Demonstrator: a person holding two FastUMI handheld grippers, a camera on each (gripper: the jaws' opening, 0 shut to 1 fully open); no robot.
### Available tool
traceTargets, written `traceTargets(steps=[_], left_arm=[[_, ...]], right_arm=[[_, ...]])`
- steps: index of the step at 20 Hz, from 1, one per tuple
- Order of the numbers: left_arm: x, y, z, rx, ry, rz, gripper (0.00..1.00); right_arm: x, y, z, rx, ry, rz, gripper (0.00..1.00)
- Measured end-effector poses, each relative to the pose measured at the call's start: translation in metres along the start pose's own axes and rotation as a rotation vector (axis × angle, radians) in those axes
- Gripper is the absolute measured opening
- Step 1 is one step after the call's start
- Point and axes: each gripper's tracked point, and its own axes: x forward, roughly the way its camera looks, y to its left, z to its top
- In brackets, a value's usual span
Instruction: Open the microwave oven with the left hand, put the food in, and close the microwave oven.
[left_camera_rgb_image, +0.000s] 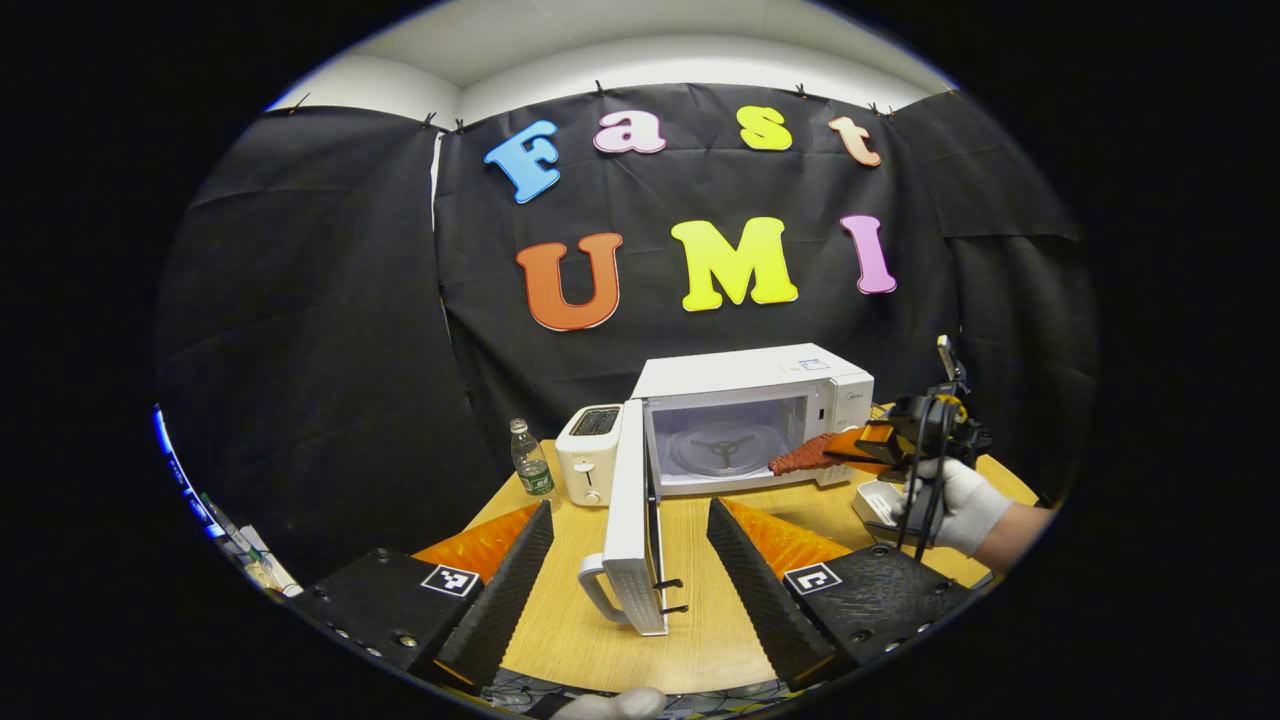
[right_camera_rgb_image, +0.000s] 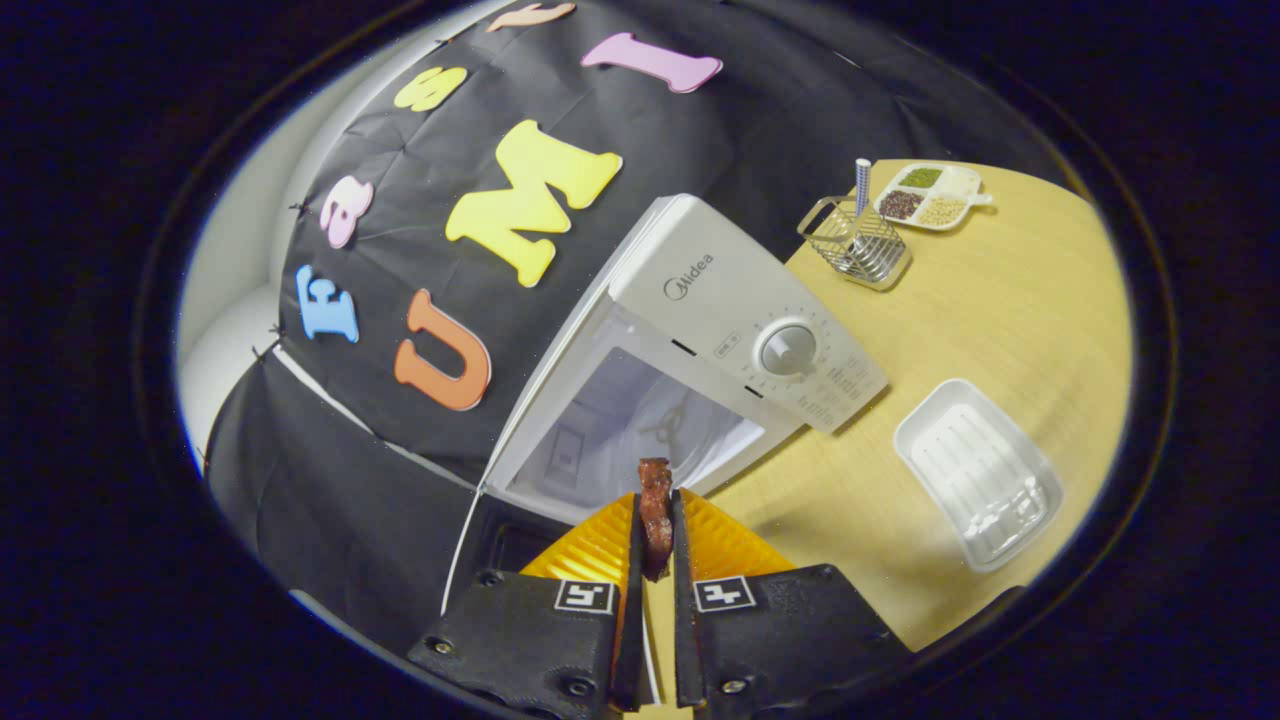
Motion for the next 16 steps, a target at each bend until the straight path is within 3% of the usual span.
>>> traceTargets(steps=[8,15,16], left_arm=[[0.025,0.044,-0.013,-0.012,-0.004,0.032,0.95],[0.039,0.068,-0.023,-0.01,0.008,0.075,0.95],[0.039,0.07,-0.023,-0.008,0.004,0.079,0.95]], right_arm=[[0.129,0.024,-0.023,0.065,-0.147,-0.036,0.16],[0.174,-0.004,-0.033,0.016,-0.203,-0.101,0.16],[0.178,-0.003,-0.031,0.033,-0.216,-0.083,0.07]])
